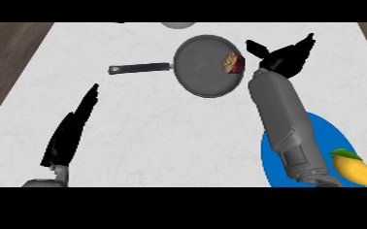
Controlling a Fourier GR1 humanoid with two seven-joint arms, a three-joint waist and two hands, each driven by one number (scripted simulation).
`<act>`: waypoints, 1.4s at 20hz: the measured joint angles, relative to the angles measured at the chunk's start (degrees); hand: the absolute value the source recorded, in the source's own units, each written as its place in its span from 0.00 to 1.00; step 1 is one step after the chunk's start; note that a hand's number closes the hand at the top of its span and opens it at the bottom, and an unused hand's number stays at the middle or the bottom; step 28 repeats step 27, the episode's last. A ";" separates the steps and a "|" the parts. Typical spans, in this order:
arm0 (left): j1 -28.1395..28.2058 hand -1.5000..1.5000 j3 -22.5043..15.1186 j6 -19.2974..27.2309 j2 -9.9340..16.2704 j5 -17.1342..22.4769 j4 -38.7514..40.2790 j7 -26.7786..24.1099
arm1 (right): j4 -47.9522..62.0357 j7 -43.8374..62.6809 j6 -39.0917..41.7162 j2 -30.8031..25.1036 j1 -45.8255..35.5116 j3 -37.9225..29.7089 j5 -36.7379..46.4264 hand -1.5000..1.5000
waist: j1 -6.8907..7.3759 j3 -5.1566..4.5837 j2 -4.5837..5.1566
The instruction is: Pick the cupcake from the plate and place it in the pan
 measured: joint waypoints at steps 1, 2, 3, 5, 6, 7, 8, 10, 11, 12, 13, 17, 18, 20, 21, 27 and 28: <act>0.19 0.50 0.16 0.17 0.02 -0.12 0.28 -0.15 | 0.29 0.04 -2.28 0.00 0.43 -0.58 0.67 0.00 | -0.42 -0.02 -0.14; 0.44 0.50 0.16 0.23 -0.01 -0.18 0.29 -0.16 | 0.54 0.51 -4.16 0.00 0.77 -1.10 1.11 0.00 | -0.64 -0.03 -0.30; 0.85 0.50 0.26 0.48 -0.20 -0.22 0.57 -0.48 | 0.59 1.07 -5.58 0.00 0.92 -1.66 1.62 0.00 | -1.01 -0.05 -0.49; 0.92 0.50 0.82 0.49 0.04 -0.04 0.53 -0.26 | -0.31 1.78 -7.69 0.02 2.59 -2.35 2.47 0.00 | -1.68 -0.07 -0.87; 1.16 0.50 1.31 0.16 0.38 0.38 0.69 -0.36 | -1.09 2.09 -8.54 0.02 3.69 -2.05 2.68 0.00 | -1.86 -0.07 -1.07; 1.42 0.50 1.58 -0.01 0.58 0.57 0.69 -0.38 | -1.94 2.41 -9.30 0.04 4.84 -1.41 3.00 0.00 | -2.15 -0.08 -1.33; 1.80 0.50 1.84 -0.02 0.68 0.69 0.64 -0.57 | -2.86 2.74 -10.00 0.05 5.99 -0.83 3.47 0.00 | -2.42 -0.09 -1.52; 2.92 0.50 2.08 0.03 0.80 0.67 0.76 -0.83 | -4.76 3.41 -11.20 0.09 9.23 0.81 4.12 0.00 | -3.00 -0.12 -1.92; 2.86 0.50 2.24 0.01 0.85 0.70 0.91 -0.85 | -5.34 4.05 -11.67 0.10 10.32 1.89 4.49 0.00 | -3.25 -0.13 -2.06; 3.19 0.50 2.47 -0.03 0.93 0.81 1.02 -1.20 | -5.92 4.71 -12.10 0.11 11.54 3.13 4.65 0.00 | -3.42 -0.15 -2.25; 3.63 0.50 2.83 -0.20 1.18 1.04 1.03 -1.45 | -6.87 5.24 -12.52 0.13 13.11 4.22 4.87 0.00 | -3.65 -0.17 -2.40; 4.31 0.50 3.21 0.09 1.29 0.89 0.79 -1.34 | -10.73 7.26 -13.86 0.17 19.63 9.16 5.24 0.00 | -4.66 -0.20 -2.96; 4.55 0.50 3.30 0.12 1.24 0.93 0.94 -1.55 | -11.86 7.92 -14.11 0.17 20.92 10.49 5.19 0.00 | -4.84 -0.21 -3.02; 5.53 0.50 3.25 0.22 1.15 0.90 0.49 -1.54 | -14.44 8.82 -14.60 0.19 24.36 12.79 5.20 0.00 | -5.36 -0.24 -3.28; 5.65 0.50 3.28 0.55 0.96 0.72 0.73 -1.55 | -15.88 9.20 -14.82 0.20 26.14 14.16 5.20 0.00 | -5.79 -0.25 -3.34; 6.36 0.50 4.31 0.86 1.22 0.99 0.40 -1.46 | -26.28 11.58 -15.84 0.22 38.59 23.05 5.19 0.00 | -7.04 -0.26 -3.42; 6.36 0.50 4.31 0.86 1.22 0.99 0.40 -1.46 | -26.28 11.58 -15.84 0.22 38.59 23.05 5.19 0.00 | -7.04 -0.26 -3.42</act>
